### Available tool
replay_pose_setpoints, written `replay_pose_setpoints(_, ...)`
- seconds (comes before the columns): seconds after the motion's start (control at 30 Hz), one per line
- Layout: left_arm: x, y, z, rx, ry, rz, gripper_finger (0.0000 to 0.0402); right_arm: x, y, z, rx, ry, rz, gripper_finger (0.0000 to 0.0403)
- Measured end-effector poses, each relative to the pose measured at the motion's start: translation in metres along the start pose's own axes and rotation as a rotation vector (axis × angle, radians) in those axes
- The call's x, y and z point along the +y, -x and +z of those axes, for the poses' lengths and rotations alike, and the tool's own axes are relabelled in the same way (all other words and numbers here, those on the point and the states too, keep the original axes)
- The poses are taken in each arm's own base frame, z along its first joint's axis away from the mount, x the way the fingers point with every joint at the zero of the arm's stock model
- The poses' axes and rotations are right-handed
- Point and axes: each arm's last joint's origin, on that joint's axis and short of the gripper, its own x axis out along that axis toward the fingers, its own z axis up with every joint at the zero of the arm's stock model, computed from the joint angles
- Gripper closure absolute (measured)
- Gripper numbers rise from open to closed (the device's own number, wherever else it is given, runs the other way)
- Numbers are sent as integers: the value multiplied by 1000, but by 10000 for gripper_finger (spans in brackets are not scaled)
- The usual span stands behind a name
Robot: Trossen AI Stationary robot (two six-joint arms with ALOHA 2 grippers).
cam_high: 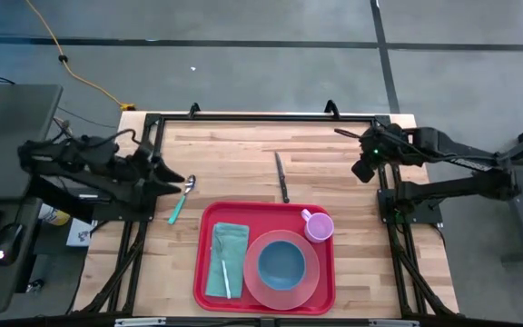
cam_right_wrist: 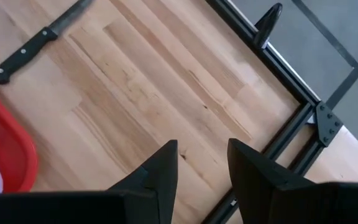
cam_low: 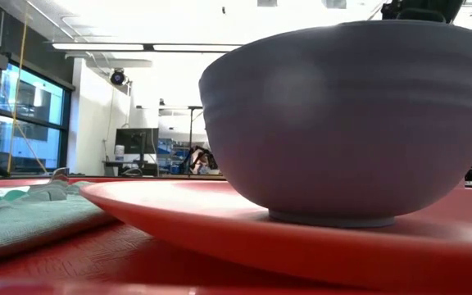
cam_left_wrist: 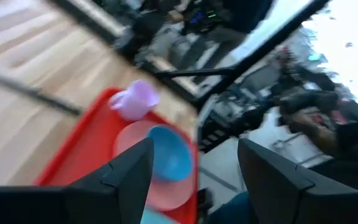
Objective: Set up tray
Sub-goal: Put the blue patterned fork on the blue napkin
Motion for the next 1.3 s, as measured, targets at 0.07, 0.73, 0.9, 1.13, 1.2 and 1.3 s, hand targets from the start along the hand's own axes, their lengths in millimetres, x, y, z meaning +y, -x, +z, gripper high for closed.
replay_pose_setpoints(0.07, -11, -8, -1, -26, -23, -34, 138, -2, -1, 1, 6, 11, 2, 284)
replay_pose_setpoints(0.73, -83, -47, -79, -147, 166, 69, 138, -17, -8, 18, -75, 139, 34, 284)
replay_pose_setpoints(0.9, -92, -76, -108, -107, 335, 96, 138, -24, -10, 22, -84, 178, 48, 284)
replay_pose_setpoints(1.13, -105, -117, -139, 80, 531, 196, 138, -32, -12, 25, -98, 237, 83, 284)
replay_pose_setpoints(1.2, -108, -127, -143, 180, 579, 246, 138, -33, -13, 26, -109, 248, 98, 284)
replay_pose_setpoints(1.3, -115, -144, -140, 204, 611, 251, 138, -35, -13, 28, -129, 264, 121, 284)
